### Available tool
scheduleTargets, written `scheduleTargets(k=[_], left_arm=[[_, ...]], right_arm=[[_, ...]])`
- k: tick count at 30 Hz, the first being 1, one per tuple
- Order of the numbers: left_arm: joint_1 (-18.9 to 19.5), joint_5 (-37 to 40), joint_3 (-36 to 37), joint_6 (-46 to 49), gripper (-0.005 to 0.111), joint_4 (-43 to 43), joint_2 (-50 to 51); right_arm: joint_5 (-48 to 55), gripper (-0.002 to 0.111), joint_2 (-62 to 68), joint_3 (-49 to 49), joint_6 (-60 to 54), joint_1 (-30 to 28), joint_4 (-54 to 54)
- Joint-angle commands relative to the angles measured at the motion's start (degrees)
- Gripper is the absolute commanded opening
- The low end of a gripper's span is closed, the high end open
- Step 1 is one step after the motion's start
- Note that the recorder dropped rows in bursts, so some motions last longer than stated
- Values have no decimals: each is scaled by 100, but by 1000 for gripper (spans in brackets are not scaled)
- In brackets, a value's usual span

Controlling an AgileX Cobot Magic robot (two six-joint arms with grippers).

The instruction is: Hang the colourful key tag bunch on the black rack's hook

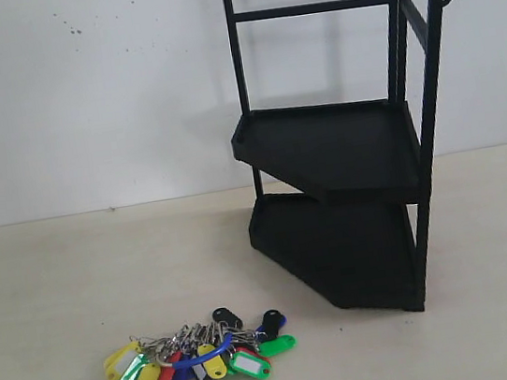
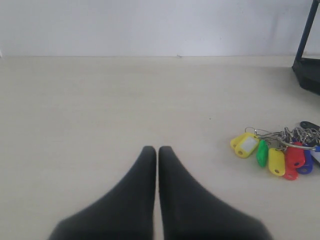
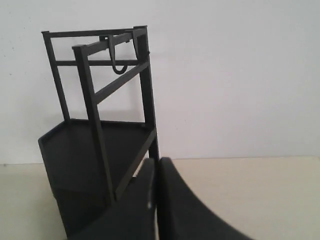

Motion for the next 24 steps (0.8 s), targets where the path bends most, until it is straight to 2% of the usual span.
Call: scheduleTargets(k=[1, 3, 6, 10, 13, 18, 21, 24], left_arm=[[14, -87, -8, -60, 4, -43, -12], [14, -87, -8, -60, 4, -43, -12], [14, -87, -8, -60, 4, -43, -12], [14, -87, -8, -60, 4, -43, -12], [14, -87, -8, -60, 4, -43, -12], [14, -87, -8, -60, 4, -43, -12], [14, -87, -8, -60, 4, -43, -12], [14, -87, -8, -60, 4, -43, -12]], right_arm=[[652, 0, 364, -343, -745, -6, 365], [1056, 0, 655, -519, -1531, -6, 852], [1607, 0, 1248, -781, -3067, -6, 2242], [3054, 0, 2153, -1191, -5750, -6, 4243], [3869, 0, 2784, -1399, -6947, 110, 5392], [3925, 0, 3605, -1757, -6933, 997, 5435], [3447, 0, 4127, -1978, -6933, 1949, 5234], [2566, 0, 4656, -2193, -6793, 2963, 4286]])
